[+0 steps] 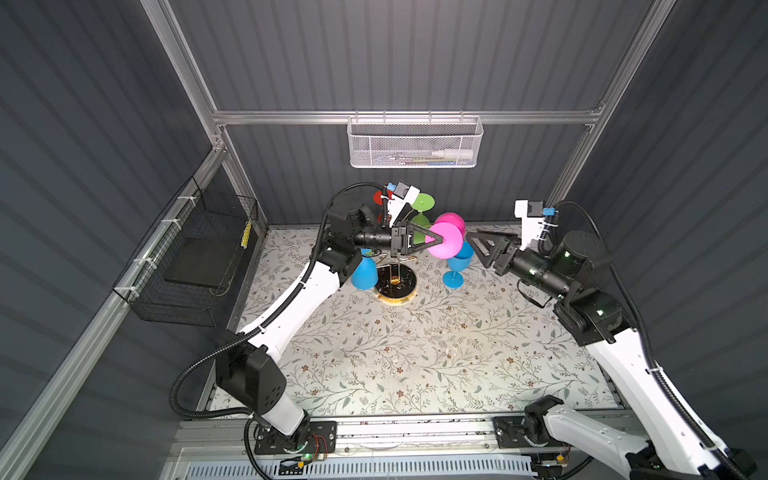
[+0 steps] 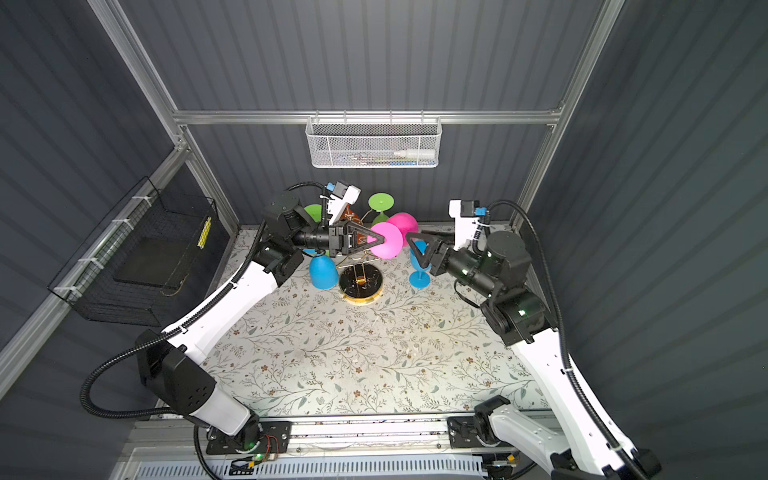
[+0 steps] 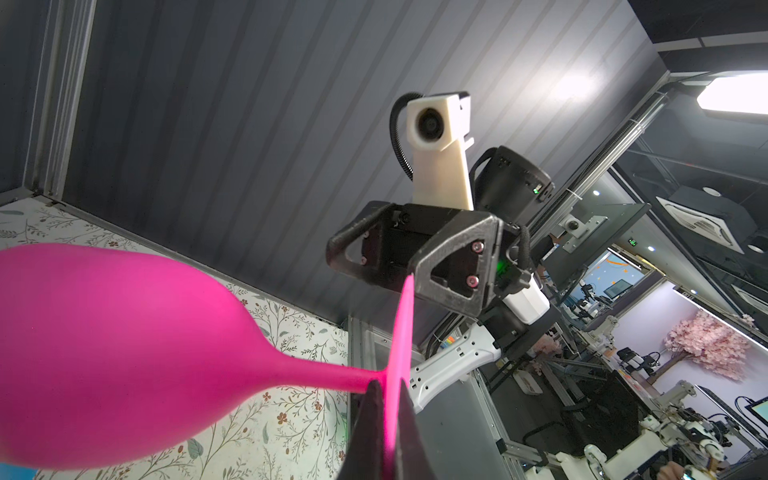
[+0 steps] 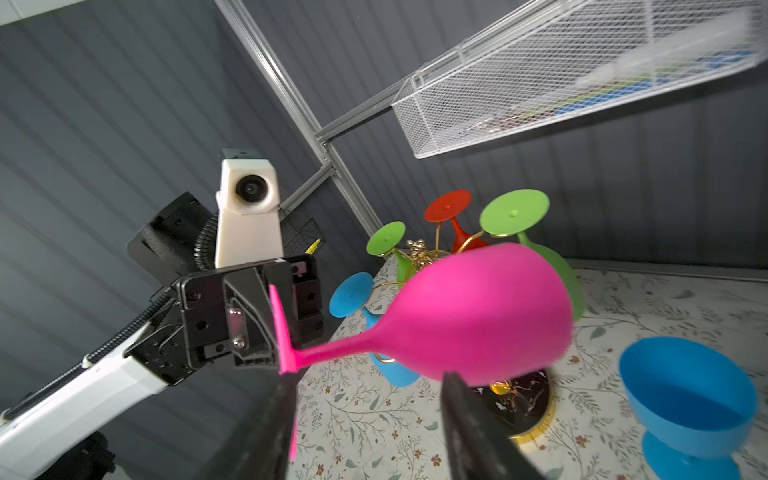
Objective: Take the wine glass off the wine glass rack
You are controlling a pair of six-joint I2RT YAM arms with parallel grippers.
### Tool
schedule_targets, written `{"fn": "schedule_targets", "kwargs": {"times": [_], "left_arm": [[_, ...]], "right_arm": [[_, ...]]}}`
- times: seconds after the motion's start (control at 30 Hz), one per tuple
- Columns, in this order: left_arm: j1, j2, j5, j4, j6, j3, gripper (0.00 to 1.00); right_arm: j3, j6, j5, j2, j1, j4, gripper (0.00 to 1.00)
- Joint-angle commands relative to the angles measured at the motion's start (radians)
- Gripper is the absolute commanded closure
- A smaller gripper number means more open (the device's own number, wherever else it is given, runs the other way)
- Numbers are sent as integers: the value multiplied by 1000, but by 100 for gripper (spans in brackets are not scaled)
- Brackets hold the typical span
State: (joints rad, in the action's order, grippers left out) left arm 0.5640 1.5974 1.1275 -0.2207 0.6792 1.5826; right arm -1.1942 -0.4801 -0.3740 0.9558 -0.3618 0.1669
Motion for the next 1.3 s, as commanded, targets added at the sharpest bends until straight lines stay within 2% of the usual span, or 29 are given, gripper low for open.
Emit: {"fn": "schedule_targets", "kwargs": {"times": [0.0,0.2,0.4,0.53,0.83,1.0,1.27], "left_arm": [[-7,10,23,25,30,50,100],[-26,29,36,29,76,62,100],[-29,39,60,29,107,82,100],[-29,38,64,28,114,82,100],[-29,41,86,-26,174,88,100],[-30,45,108,-92,238,82,100],[-29,42,120,-114,267,74,100]], "right_arm": [[69,113,79,-66,39,-6,20],[189,357,94,-99,43,-113,2],[310,555,49,-106,43,-335,1],[313,657,-41,-62,41,-387,1],[262,712,-77,78,31,-460,1],[208,735,-74,139,24,-469,1],[137,762,-103,230,-2,-465,1]]}}
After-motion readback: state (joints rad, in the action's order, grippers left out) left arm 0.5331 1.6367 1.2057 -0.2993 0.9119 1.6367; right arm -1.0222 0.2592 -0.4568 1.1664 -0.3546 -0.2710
